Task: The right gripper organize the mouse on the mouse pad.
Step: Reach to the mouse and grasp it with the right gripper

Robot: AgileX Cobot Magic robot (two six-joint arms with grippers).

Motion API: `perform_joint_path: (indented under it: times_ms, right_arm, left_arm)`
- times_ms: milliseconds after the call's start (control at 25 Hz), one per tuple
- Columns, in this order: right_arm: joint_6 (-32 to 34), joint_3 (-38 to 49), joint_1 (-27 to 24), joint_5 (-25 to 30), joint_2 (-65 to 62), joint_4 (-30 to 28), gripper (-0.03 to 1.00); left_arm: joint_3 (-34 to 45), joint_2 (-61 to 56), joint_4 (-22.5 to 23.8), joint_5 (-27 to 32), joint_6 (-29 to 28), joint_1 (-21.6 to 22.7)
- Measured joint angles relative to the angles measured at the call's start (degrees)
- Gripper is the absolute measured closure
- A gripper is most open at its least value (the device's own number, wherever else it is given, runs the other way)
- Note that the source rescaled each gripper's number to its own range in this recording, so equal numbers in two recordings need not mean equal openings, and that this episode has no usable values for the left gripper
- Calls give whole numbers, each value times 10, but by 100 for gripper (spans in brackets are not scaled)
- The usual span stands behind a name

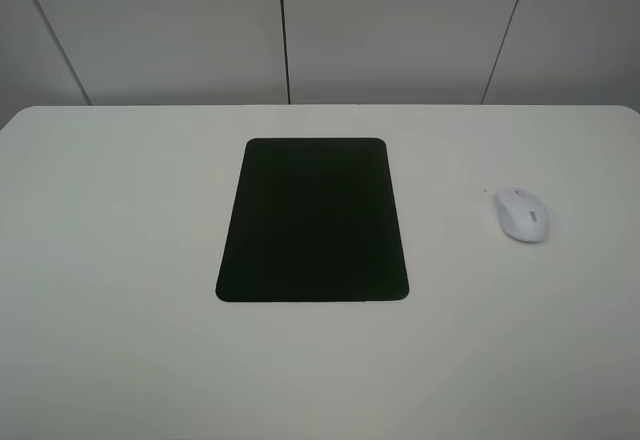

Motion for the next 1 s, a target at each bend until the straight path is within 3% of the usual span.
perform_joint_path:
  times_ms: [1000]
  right_arm:
    - [0, 0, 0, 0, 0, 0, 26]
  left_arm:
    - [0, 0, 0, 0, 0, 0]
